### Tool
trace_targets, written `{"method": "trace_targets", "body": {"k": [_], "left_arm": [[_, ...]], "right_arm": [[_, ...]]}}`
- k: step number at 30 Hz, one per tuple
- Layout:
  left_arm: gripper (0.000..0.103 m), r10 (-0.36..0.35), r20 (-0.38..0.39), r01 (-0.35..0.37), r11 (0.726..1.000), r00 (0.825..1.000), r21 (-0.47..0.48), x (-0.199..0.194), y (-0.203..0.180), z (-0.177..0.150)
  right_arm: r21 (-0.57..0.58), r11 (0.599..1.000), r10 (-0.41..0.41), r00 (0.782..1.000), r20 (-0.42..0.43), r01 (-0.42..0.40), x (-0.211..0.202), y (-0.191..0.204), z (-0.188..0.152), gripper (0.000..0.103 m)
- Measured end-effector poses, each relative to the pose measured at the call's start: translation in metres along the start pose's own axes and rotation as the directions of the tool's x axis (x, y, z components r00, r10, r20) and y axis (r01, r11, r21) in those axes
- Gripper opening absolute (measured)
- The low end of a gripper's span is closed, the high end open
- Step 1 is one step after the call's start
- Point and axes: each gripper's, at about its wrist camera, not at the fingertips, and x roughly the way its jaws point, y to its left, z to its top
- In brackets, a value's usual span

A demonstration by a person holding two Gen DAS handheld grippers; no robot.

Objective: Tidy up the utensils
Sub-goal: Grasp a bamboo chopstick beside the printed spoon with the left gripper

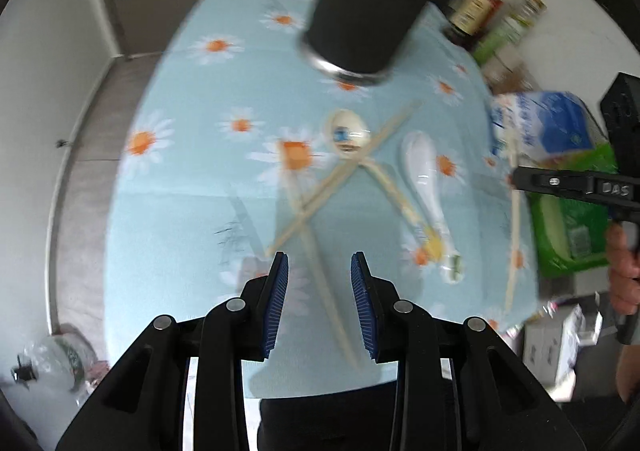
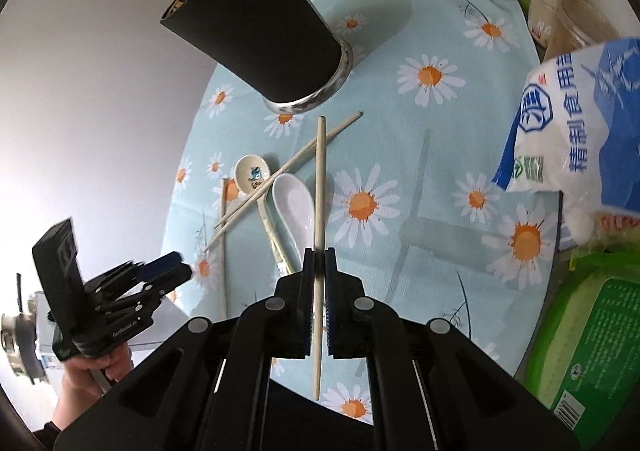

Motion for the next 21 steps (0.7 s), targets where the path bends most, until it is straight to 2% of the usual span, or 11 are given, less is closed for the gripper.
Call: {"method": "trace_targets", "body": {"k": [2,5,7,13,16,21], "left_arm": [[0.031,0.028,-0.002,-0.028,0.998,1.000,0.056,0.001,-0.009,0.008],[0.031,0.022,-0.030,-0.019,0.993,0.999,0.115,0.005,-0.021,0.022],[0.031,0.043,-0.050,-0.034,0.985,0.998,0.167,0.010,-0.028,0.033],[0.031,0.093,-0.123,-0.059,0.965,0.988,0.256,0.031,-0.026,0.052],[0.031,0.086,-0.167,-0.032,0.951,0.982,0.307,0.042,-0.025,0.062],[0.031,0.046,-0.241,0.054,0.918,0.970,0.392,0.051,-0.022,0.077]], "right_arm": [[0.004,1.000,0.026,1.000,-0.002,-0.026,0.002,-0.004,-0.005,0.006],[0.015,0.998,0.068,0.998,-0.002,-0.068,-0.001,-0.009,-0.013,0.006],[0.019,0.997,0.081,0.997,0.006,-0.081,-0.005,-0.011,-0.020,0.006],[0.046,0.993,0.103,0.994,0.046,-0.105,-0.012,-0.014,-0.032,0.006],[0.078,0.991,0.103,0.992,0.074,-0.108,-0.015,-0.016,-0.032,0.006],[0.168,0.981,0.069,0.988,0.140,-0.092,-0.026,-0.023,-0.031,0.006]]}}
